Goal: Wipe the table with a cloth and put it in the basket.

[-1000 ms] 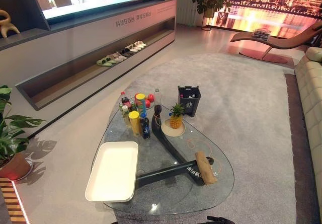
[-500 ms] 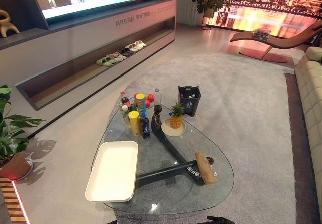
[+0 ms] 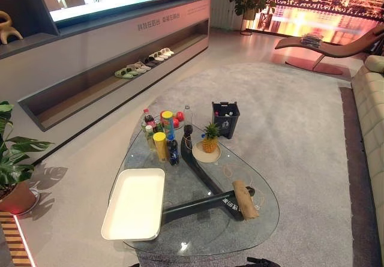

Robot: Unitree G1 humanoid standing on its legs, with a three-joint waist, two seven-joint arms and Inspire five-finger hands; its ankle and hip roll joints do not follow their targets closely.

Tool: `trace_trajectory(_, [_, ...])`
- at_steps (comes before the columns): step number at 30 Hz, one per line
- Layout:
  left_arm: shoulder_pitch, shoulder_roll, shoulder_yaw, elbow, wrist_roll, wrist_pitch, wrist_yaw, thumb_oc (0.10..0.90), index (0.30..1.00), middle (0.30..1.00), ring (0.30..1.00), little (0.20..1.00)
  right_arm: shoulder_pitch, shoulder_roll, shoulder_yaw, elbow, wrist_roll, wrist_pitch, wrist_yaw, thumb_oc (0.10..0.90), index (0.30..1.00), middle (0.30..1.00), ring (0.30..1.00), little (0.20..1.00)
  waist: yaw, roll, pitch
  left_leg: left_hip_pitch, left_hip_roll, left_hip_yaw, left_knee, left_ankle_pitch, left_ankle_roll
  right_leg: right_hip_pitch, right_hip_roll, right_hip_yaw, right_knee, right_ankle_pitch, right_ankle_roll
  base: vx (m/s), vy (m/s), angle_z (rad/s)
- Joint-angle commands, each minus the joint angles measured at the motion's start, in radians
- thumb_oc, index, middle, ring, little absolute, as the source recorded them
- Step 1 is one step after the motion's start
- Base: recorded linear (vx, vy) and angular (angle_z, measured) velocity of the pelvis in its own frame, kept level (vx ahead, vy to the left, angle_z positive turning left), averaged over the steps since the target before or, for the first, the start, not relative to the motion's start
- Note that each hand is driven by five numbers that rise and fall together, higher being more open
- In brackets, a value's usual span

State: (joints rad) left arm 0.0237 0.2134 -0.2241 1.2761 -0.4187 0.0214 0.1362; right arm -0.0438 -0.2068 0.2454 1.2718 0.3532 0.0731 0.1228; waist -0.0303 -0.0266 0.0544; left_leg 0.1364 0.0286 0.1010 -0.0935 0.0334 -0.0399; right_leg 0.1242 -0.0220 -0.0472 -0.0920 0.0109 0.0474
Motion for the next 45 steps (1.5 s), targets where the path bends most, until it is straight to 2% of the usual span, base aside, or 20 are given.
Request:
trace_trajectory(1, [-0.078,-0.05,-0.02,0.031,0.009,-0.013,-0.013,0.8,0.9,0.9,0.9,0.9,-0.057,-0.011,0.03,0.022,0.021,-0.07,-0.017,0.8,0.9,0.9,0.9,0.9,0.006,-0.006,0.045,0.018,-0.032,-0.03,0.006,-0.109,0.022,0.027,-0.026,-0.047,0.005,-0.034,0.053,0.0,0.0,0.0])
trace_trajectory(5, [-0.067,-0.043,-0.021,0.013,0.024,-0.023,-0.018,0.8,0.9,0.9,0.9,0.9,-0.075,-0.035,0.03,-0.038,0.034,-0.131,-0.029,0.8,0.9,0.9,0.9,0.9,0.014,-0.011,0.054,0.018,-0.03,-0.026,0.006,-0.107,0.022,0.022,-0.029,-0.046,0.005,-0.031,0.054,0.01,-0.004,-0.01])
trace_trajectory(7, [-0.063,-0.036,-0.025,0.007,0.032,-0.019,-0.018,0.8,0.9,0.9,0.9,0.9,-0.079,-0.05,0.028,-0.068,0.053,-0.137,-0.039,0.8,0.9,0.9,0.9,0.9,0.016,-0.014,0.056,0.017,-0.03,-0.025,0.006,-0.107,0.024,0.02,-0.029,-0.044,0.005,-0.029,0.054,0.04,-0.023,-0.02])
trace_trajectory(9, [-0.048,-0.026,-0.019,-0.001,0.056,-0.021,-0.023,0.8,0.9,0.9,0.9,0.9,-0.074,-0.074,0.014,-0.12,0.047,-0.253,-0.049,0.8,0.9,0.9,0.9,0.9,0.018,-0.017,0.059,0.012,-0.029,-0.021,0.006,-0.106,0.024,0.012,-0.027,-0.039,0.005,-0.025,0.057,0.05,-0.026,-0.01])
trace_trajectory(13, [-0.021,-0.007,-0.034,-0.056,0.046,-0.012,-0.013,0.8,0.9,0.9,0.9,0.9,-0.048,-0.111,0.035,-0.468,0.056,-0.13,-0.18,0.8,0.9,0.9,0.9,0.9,0.004,-0.021,0.078,0.0,-0.033,-0.014,0.009,-0.104,0.033,-0.007,-0.031,-0.03,0.005,-0.017,0.06,0.0,0.0,0.0])
trace_trajectory(14, [-0.01,0.0,-0.035,-0.079,0.037,-0.016,-0.006,0.8,0.9,0.9,0.9,0.9,-0.032,-0.126,0.042,-0.605,0.055,-0.097,-0.228,0.8,0.9,0.9,0.9,0.9,-0.005,-0.026,0.092,-0.012,-0.033,-0.006,0.018,-0.106,0.035,-0.02,-0.032,-0.023,0.005,-0.011,0.061,-0.05,-0.03,-0.07])
trace_trajectory(16, [-0.002,0.008,-0.036,-0.109,0.022,-0.022,0.009,0.8,0.9,0.9,0.9,0.9,-0.008,-0.146,0.05,-0.783,0.063,-0.058,-0.297,0.8,0.9,0.9,0.9,0.9,-0.02,-0.029,0.117,-0.036,-0.034,0.003,0.034,-0.106,0.04,-0.047,-0.032,-0.011,0.016,-0.005,0.06,-0.08,-0.026,-0.13])
trace_trajectory(17, [-0.001,0.011,-0.038,-0.115,0.018,-0.024,0.012,0.8,0.9,0.9,0.9,0.9,-0.003,-0.152,0.051,-0.809,0.06,-0.075,-0.313,0.8,0.9,0.9,0.9,0.9,-0.023,-0.03,0.123,-0.044,-0.034,0.005,0.038,-0.106,0.041,-0.055,-0.032,-0.008,0.02,-0.004,0.06,-0.12,-0.02,-0.22])
trace_trajectory(19, [-0.013,0.02,-0.051,-0.134,-0.007,-0.051,0.025,0.8,0.9,0.9,0.9,0.9,-0.002,-0.183,0.036,-0.947,0.032,-0.111,-0.412,0.8,0.9,0.9,0.9,0.9,-0.041,-0.026,0.177,-0.087,-0.035,0.011,0.049,-0.1,0.047,-0.111,-0.026,0.013,0.046,-0.002,0.059,-0.15,-0.006,-0.13])
trace_trajectory(22, [-0.03,0.021,-0.069,-0.153,-0.016,-0.07,0.042,0.8,0.9,0.9,0.9,0.9,-0.027,-0.206,0.023,-1.011,-0.035,-0.147,-0.518,0.8,0.9,0.9,0.9,0.9,-0.052,-0.018,0.224,-0.131,-0.034,0.018,0.067,-0.095,0.05,-0.162,-0.024,0.023,0.075,-0.002,0.058,-0.14,0.037,-0.05])
trace_trajectory(23, [-0.049,0.02,-0.084,-0.173,-0.021,-0.072,0.054,0.8,0.9,0.9,0.9,0.9,-0.057,-0.225,0.013,-1.043,-0.059,-0.168,-0.583,0.8,0.9,0.9,0.9,0.9,-0.055,-0.011,0.26,-0.171,-0.038,0.02,0.092,-0.093,0.051,-0.199,-0.022,0.028,0.098,-0.004,0.055,-0.14,0.056,-0.14])
trace_trajectory(26, [-0.067,0.014,-0.102,-0.197,-0.031,-0.078,0.07,0.8,0.9,0.9,0.9,0.9,-0.099,-0.242,0.005,-1.08,-0.068,-0.175,-0.656,0.8,0.9,0.9,0.9,0.9,-0.055,-0.001,0.306,-0.215,-0.046,0.02,0.13,-0.095,0.05,-0.238,-0.021,0.035,0.132,-0.011,0.051,-0.07,0.048,-0.11])
trace_trajectory(31, [-0.109,0.006,-0.133,-0.234,-0.029,-0.102,0.076,0.8,0.9,0.9,0.9,0.9,-0.187,-0.264,-0.005,-1.124,-0.098,-0.151,-0.797,0.8,0.9,0.9,0.9,0.9,-0.053,0.013,0.382,-0.309,-0.067,0.012,0.202,-0.103,0.048,-0.319,-0.025,0.039,0.188,-0.02,0.044,-0.04,0.044,0.02])
trace_trajectory(36, [-0.161,0.0,-0.17,-0.267,-0.047,-0.135,0.098,0.8,0.9,0.9,0.9,0.9,-0.3,-0.273,0.005,-1.135,-0.112,-0.1,-0.92,0.8,0.9,0.9,0.9,0.9,-0.052,0.035,0.459,-0.419,-0.089,-0.001,0.283,-0.112,0.047,-0.422,-0.026,0.047,0.245,-0.021,0.031,-0.05,0.074,0.02])
trace_trajectory(40, [-0.179,-0.003,-0.178,-0.285,-0.057,-0.13,0.112,0.8,0.9,0.9,0.9,0.9,-0.352,-0.267,0.016,-1.142,-0.106,-0.081,-0.959,0.8,0.9,0.9,0.9,0.9,-0.049,0.051,0.466,-0.503,-0.1,-0.008,0.315,-0.108,0.048,-0.509,-0.023,0.05,0.284,-0.025,0.023,0.0,0.057,0.01])
trace_trajectory(45, [-0.189,-0.004,-0.18,-0.297,-0.077,-0.128,0.122,0.8,0.9,0.9,0.9,0.9,-0.399,-0.275,0.024,-1.165,-0.108,-0.088,-0.989,0.8,0.9,0.9,0.9,0.9,-0.045,0.066,0.466,-0.595,-0.11,-0.013,0.336,-0.092,0.047,-0.605,-0.022,0.049,0.312,-0.021,0.014,0.0,0.057,0.0])
